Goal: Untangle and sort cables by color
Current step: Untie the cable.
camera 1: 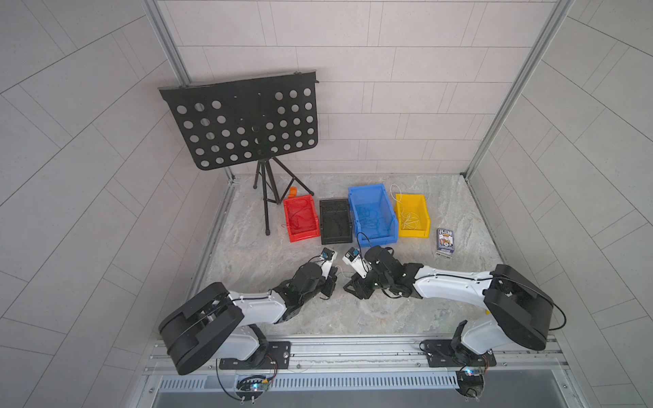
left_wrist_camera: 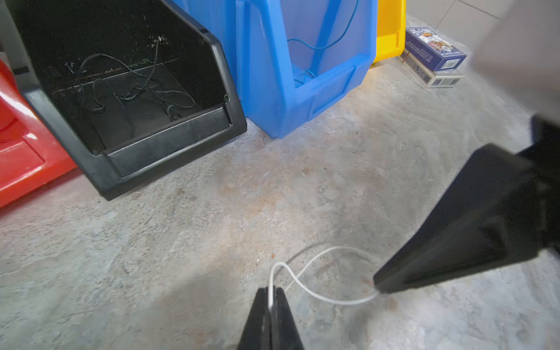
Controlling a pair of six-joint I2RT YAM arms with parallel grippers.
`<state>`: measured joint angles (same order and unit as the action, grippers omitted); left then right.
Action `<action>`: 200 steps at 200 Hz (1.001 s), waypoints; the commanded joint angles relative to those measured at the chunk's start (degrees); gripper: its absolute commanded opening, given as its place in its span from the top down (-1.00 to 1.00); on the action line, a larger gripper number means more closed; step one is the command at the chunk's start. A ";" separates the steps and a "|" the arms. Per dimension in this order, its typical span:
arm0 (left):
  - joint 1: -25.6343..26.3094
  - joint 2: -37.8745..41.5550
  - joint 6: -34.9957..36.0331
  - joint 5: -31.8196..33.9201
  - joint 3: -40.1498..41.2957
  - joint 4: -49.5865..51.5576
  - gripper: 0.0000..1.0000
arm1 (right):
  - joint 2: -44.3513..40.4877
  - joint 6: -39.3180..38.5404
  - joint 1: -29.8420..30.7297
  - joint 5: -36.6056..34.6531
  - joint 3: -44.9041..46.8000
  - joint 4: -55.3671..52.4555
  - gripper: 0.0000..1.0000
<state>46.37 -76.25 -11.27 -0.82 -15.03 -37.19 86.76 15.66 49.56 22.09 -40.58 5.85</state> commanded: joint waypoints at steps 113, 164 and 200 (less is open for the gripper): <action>0.15 9.07 -7.78 5.79 10.10 -3.83 -0.87 | -7.09 -4.05 -2.86 -13.58 -9.05 -11.54 1.00; 0.56 1.26 -3.55 3.10 9.06 -9.44 -1.00 | -21.54 -3.36 -3.03 -15.04 -13.89 -20.36 1.00; 0.56 -2.22 0.21 -2.85 8.56 -18.69 -0.99 | -22.95 -2.35 -3.15 -12.71 -12.84 -21.51 1.00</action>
<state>46.54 -79.13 -14.48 0.99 -5.91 -46.76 63.09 12.25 46.54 8.47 -54.87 -10.50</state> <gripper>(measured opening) 0.997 0.071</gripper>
